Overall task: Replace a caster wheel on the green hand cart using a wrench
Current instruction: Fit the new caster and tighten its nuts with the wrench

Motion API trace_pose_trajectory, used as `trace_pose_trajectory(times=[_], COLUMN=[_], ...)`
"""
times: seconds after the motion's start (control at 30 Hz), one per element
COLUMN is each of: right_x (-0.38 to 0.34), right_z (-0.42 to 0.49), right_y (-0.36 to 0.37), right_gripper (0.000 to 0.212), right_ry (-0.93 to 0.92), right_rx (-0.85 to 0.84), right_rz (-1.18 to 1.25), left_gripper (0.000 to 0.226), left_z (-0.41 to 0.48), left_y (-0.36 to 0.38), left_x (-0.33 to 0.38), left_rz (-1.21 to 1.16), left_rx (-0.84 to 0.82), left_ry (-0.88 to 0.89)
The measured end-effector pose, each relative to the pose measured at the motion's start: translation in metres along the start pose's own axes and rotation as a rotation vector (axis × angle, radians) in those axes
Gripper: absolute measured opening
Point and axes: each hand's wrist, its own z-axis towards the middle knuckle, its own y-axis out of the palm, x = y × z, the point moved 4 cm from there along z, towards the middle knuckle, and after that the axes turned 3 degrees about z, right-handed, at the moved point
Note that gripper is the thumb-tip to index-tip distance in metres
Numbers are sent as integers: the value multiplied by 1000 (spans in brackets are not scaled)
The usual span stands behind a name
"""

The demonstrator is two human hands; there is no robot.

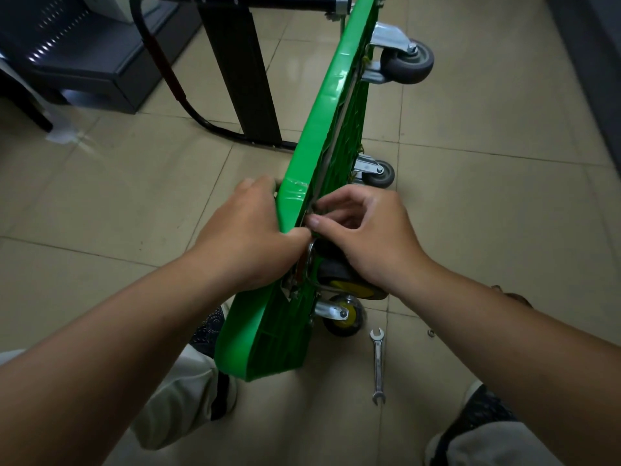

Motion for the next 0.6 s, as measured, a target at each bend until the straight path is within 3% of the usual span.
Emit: trace_pose_trajectory(times=[0.27, 0.6], right_x=[-2, 5], right_z=[2, 5], right_y=[-8, -2], right_gripper=[20, 18], right_ry=[-29, -8], right_rx=[-103, -98], right_rz=[7, -97], left_gripper=[65, 67], left_z=[0, 1], left_y=[1, 1], left_x=[1, 0], left_rz=[37, 4], left_rx=[23, 3], left_ry=[-1, 6])
